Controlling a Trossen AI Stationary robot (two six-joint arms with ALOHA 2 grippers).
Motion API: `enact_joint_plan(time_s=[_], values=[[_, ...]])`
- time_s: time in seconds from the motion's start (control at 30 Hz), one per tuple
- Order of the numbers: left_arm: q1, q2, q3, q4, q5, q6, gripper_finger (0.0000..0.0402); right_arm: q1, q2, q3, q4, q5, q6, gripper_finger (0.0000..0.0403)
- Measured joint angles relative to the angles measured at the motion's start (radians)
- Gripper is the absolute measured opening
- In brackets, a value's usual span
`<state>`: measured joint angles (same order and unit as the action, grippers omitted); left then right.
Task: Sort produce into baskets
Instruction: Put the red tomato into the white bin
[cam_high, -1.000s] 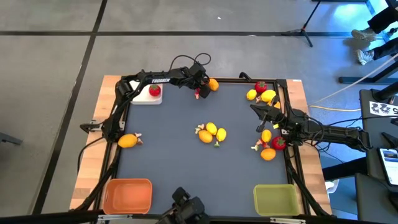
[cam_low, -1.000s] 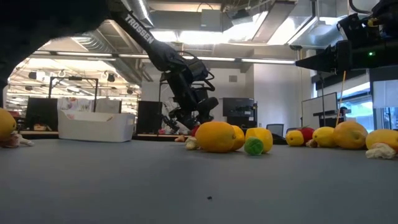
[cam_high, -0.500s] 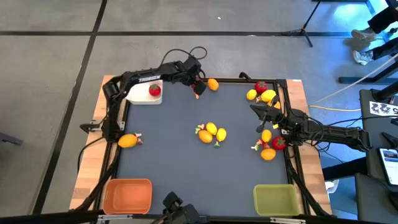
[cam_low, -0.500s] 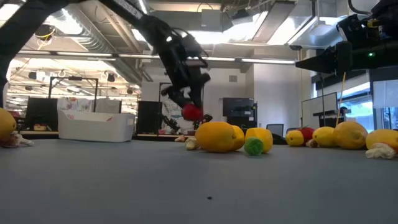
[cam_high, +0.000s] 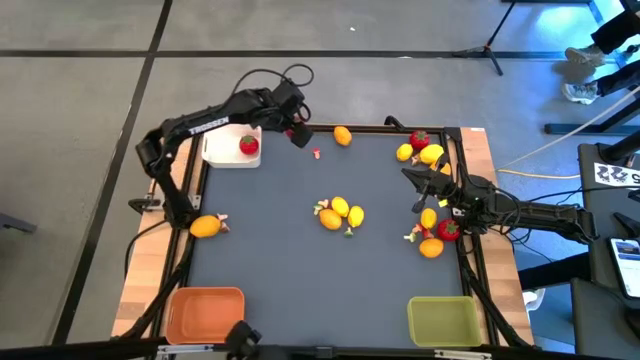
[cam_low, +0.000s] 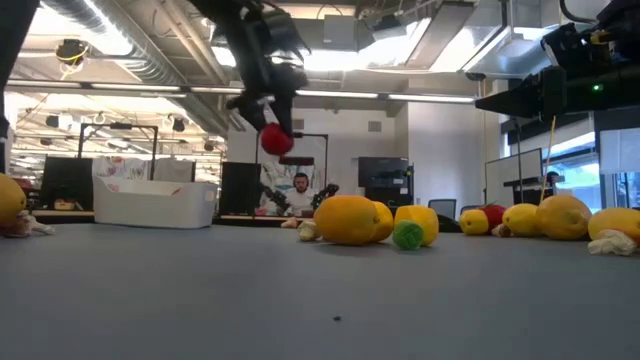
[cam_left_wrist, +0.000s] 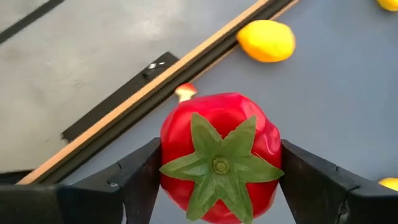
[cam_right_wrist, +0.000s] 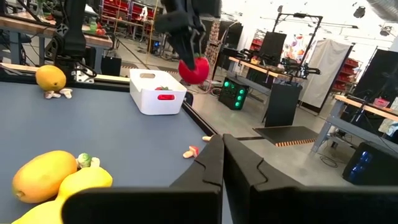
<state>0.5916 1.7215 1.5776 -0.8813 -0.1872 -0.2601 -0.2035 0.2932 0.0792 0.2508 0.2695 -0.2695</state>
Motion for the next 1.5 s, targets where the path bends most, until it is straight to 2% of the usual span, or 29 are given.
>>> enact_joint_plan(time_s=[0.27,0.67,1.03,1.5], values=[[0.026,-0.069,0.000,-0.146,-0.058,-0.013,0.0278,0.000,0.000,0.000,0.000,0.000,0.001,0.0005],[0.040,-0.079,0.000,-0.388,-0.203,-0.102,0.0278,0.000,0.000,0.000,0.007,0.000,0.003,0.0005],[0.110,-0.078,-0.005,-0.391,-0.216,-0.152,0.0279,0.000,0.000,0.000,-0.043,0.000,0.003,0.0005],[0.188,-0.077,-0.234,-0.387,-0.215,-0.191,0.0279,0.000,0.000,0.000,-0.069,0.000,0.003,0.0005]])
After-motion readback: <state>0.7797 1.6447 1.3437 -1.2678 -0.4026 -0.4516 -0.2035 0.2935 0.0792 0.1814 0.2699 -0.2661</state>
